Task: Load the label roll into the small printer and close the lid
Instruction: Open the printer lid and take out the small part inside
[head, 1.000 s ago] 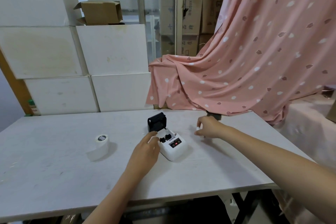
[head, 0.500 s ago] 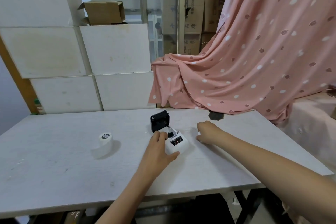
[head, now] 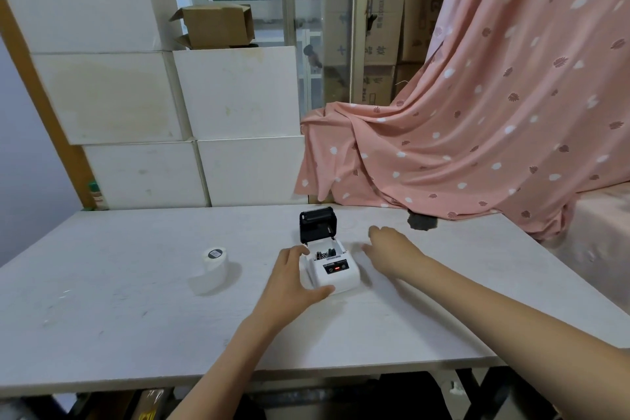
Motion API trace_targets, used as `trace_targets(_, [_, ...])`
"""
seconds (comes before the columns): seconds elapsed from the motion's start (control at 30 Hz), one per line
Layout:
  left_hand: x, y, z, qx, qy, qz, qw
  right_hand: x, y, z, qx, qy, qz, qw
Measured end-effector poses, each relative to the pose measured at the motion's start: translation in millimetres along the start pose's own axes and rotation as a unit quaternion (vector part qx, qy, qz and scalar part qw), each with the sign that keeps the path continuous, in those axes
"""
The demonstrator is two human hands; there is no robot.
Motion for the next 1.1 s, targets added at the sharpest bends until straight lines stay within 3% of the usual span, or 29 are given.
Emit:
trace_targets(0.2, [6,-5,1,0.03,0.065,-0.089,0.993,40,-12,-13,0.081,-0.01,0.113,0.99])
trace_targets(0.43, [13,-6,2,0.072,0.069,-0.053,0.994,57,-22,-19,0.108,-0.025,0.216,0.97])
trace_targets(0.7, [30,10,10,0.028,0.12,-0.105,0.987,72,-42,-14,0.045,-0.089,0.219,0.971])
trace_targets(0.97, [49,23,14,0.083,0.116,-0.137,0.98,46,-26,-11,0.112,0.017,0.226,0.968])
trace_targets(1.1, [54,22,15,0.086,0.105,-0.161,0.978,36,-15,-7,0.166,0.076,0.256,0.949])
Point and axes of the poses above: each hand's wrist, its own z-axis towards the middle knuckle, its own y-axis out of the back of the hand, x = y × z, the point moved 5 cm from there along z, towards the middle knuckle, and after that the axes turned 7 degrees about x, right-handed, at the moved point
